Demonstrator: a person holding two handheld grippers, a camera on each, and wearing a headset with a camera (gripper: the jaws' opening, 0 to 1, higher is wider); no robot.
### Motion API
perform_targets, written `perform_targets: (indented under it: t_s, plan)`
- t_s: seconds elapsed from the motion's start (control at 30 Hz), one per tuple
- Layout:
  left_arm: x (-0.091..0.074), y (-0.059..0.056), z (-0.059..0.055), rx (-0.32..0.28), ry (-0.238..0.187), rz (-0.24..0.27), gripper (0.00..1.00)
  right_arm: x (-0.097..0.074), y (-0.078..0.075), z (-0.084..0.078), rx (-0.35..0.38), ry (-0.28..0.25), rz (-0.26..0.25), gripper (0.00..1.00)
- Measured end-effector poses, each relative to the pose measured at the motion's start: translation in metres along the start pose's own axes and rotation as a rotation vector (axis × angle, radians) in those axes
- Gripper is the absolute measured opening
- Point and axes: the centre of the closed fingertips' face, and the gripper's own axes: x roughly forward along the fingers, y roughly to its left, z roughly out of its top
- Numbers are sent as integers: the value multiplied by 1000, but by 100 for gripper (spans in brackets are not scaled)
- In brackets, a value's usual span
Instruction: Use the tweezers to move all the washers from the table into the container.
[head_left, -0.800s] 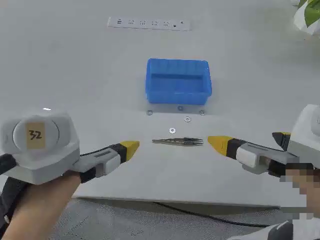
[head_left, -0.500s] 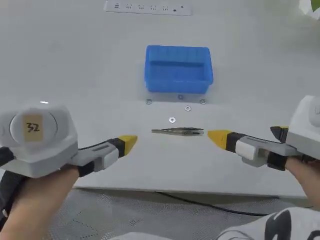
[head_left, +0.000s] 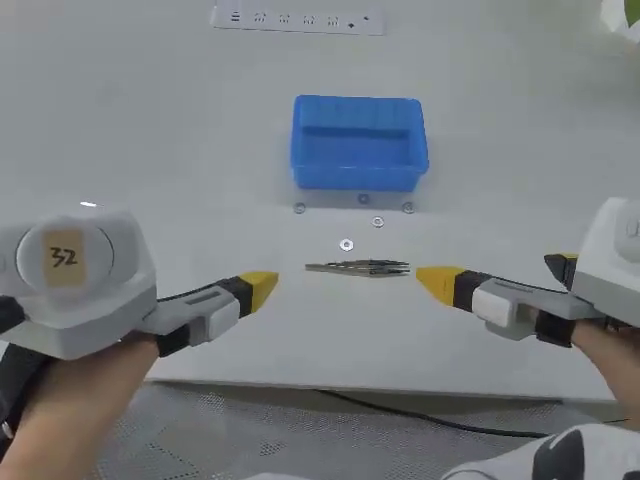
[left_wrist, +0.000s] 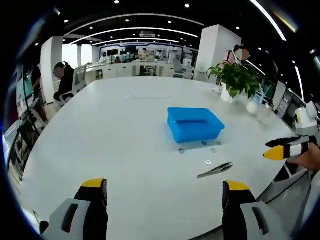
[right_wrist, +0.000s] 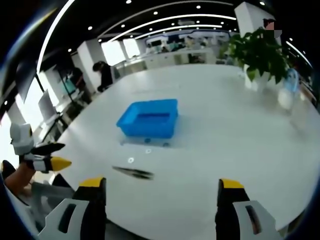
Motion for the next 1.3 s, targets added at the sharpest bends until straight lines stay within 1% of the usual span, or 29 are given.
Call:
perform_targets:
  t_s: [0.27, 0.37, 0.43, 0.57, 0.63, 0.67, 0.73, 0.8, 0.83, 0.9, 0.93, 1.0, 1.03, 1.07, 1.1, 1.13, 1.17, 1.3]
  plan:
    - [1, -2, 0, 11, 3, -7, 97, 4, 2, 0, -19, 14, 7, 91]
    - [3, -3, -1, 24, 13, -20, 96, 5, 1, 0, -16, 17, 6, 90]
    - [5, -5, -2, 32, 22, -27, 94, 6, 1, -2, -14, 23, 7, 90]
    - [6, -6, 1, 56, 13, -29, 91, 6, 1, -4, -11, 27, 5, 90]
    - [9, -9, 1, 69, 13, -44, 86, 6, 0, -5, -5, 29, 4, 90]
    - [12, -11, 3, 86, -3, -62, 85, 7, 0, -6, -1, 29, 2, 90]
    - [14, -12, 2, 99, -5, -66, 81, 7, 0, -7, 2, 34, 5, 90]
    - [15, -13, 5, 115, -16, -73, 76, 7, 0, -8, 0, 35, 3, 90]
    - [16, -13, 6, 120, -21, -75, 75, 7, 0, -8, 0, 35, 3, 90]
    - [18, -16, 10, 139, -34, -99, 74, 7, 0, -8, 3, 35, 4, 90]
    - [18, -15, 12, 153, -41, -100, 74, 7, 0, -9, 4, 38, 4, 90]
    - [19, -16, 18, 203, -77, -105, 71, 8, -1, -11, 3, 43, 2, 90]
    - [20, -18, 20, 228, -91, -119, 69, 9, -1, -12, 4, 46, 2, 90]
    - [20, -23, 17, 242, -74, -152, 65, 10, -2, -13, 5, 48, 2, 90]
    - [21, -24, 18, 251, -72, -156, 63, 10, -2, -14, 8, 50, 1, 90]
    - [22, -28, 18, 274, -71, -181, 62, 11, -2, -14, 10, 52, 1, 89]
    - [24, -34, 15, 295, -52, -219, 61, 11, -2, -15, 10, 55, 2, 89]
    - [31, -47, 8, 360, -9, -314, 55, 13, -1, -17, 6, 66, 6, 89]
